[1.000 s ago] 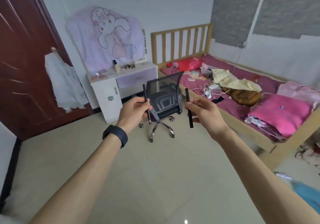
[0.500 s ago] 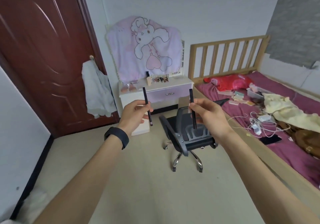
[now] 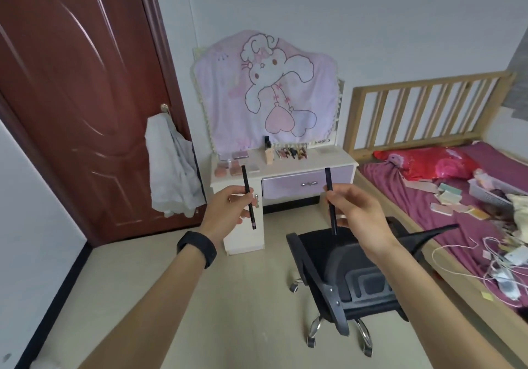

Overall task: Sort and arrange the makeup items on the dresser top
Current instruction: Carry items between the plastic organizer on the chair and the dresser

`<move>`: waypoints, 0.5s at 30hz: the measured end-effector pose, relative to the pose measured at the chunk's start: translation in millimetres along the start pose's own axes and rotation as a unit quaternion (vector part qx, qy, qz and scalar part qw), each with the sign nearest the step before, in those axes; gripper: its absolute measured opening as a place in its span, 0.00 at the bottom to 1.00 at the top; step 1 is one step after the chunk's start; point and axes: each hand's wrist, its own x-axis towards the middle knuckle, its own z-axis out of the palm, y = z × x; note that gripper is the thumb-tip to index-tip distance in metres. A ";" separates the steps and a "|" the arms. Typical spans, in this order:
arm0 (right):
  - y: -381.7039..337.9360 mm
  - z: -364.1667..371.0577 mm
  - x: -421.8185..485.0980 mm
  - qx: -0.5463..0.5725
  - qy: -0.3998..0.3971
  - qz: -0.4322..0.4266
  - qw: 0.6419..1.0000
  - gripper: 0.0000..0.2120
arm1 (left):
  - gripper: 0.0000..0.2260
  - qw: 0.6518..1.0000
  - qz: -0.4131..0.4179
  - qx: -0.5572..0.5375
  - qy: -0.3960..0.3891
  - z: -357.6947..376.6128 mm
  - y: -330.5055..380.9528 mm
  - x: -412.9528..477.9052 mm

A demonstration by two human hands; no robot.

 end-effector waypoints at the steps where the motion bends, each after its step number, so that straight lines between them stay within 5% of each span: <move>1: 2.3 8.6 20.0 -0.003 0.003 0.003 1.000 0.07 | 0.04 1.000 0.001 -0.002 -0.006 -3.7 -0.6 23.4; 15: 53.5 93.8 268.5 0.026 0.042 0.065 0.997 0.05 | 0.05 0.996 -0.037 0.041 -0.067 -5.7 -25.8 311.6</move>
